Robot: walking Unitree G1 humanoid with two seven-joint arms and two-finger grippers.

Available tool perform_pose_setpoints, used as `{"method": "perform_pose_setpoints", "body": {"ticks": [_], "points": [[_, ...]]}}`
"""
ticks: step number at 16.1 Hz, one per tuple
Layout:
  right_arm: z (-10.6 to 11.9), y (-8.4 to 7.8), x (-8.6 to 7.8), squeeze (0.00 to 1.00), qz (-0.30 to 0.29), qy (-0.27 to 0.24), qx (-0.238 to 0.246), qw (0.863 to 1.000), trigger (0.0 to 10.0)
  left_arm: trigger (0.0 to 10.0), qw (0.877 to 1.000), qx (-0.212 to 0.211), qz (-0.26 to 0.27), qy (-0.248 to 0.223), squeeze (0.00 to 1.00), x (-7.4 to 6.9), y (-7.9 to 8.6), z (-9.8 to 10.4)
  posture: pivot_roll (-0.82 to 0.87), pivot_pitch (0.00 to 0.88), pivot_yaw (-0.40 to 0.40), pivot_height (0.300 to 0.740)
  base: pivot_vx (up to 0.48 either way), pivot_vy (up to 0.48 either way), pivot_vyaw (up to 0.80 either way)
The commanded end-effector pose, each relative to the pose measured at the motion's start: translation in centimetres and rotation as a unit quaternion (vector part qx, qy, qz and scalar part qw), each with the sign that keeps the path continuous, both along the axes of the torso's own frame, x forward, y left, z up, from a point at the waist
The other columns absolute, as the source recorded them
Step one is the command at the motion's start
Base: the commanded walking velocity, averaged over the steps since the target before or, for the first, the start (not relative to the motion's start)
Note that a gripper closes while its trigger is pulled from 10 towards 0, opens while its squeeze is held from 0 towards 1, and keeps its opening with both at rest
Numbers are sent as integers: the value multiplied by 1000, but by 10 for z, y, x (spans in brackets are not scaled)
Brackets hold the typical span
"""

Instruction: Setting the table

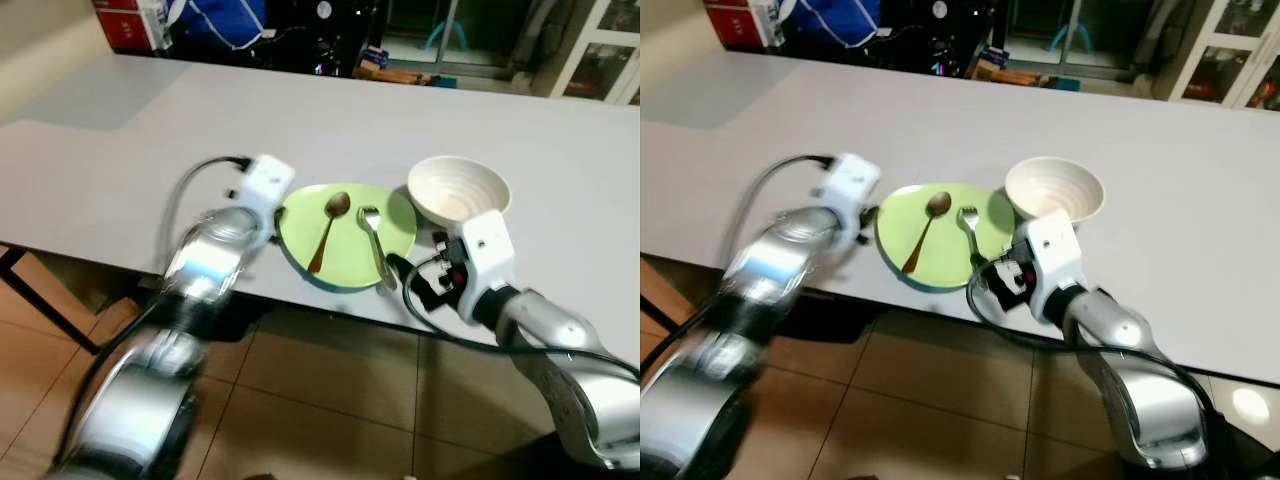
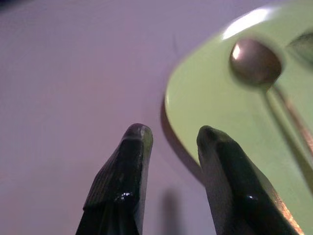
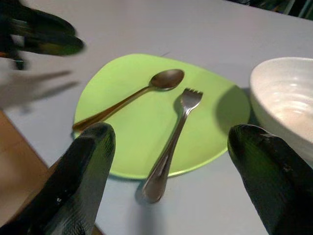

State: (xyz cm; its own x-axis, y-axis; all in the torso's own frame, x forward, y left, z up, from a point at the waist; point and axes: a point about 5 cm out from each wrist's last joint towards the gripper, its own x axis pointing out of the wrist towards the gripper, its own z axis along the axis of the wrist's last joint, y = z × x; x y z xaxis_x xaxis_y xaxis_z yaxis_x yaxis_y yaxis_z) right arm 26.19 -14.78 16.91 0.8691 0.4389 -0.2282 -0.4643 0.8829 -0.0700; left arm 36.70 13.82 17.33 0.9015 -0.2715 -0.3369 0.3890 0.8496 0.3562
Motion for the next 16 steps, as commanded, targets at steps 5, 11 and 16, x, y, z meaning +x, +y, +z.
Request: {"method": "perform_pose_setpoints", "body": {"ticks": [5, 11, 16], "points": [[-1, 3, 28, 0, -24, -10, -14, 1000, 10000, 10000, 966, -25, -243, -83, 0, -72, 5, 18, -15, 43, 25, 740, 0, 0, 0], [-20, 12, 43, 0, -19, 7, -15, 1000, 10000, 10000, 979, -23, -195, -55, 0, -106, 52, -15, 6, 47, 20, 740, 0, 0, 0], [-31, 17, 59, 0, -50, 20, 11, 998, 10000, 10000, 986, 31, -162, -10, 0, -116, 60, -49, 4, 47, 29, 740, 0, 0, 0]]}}
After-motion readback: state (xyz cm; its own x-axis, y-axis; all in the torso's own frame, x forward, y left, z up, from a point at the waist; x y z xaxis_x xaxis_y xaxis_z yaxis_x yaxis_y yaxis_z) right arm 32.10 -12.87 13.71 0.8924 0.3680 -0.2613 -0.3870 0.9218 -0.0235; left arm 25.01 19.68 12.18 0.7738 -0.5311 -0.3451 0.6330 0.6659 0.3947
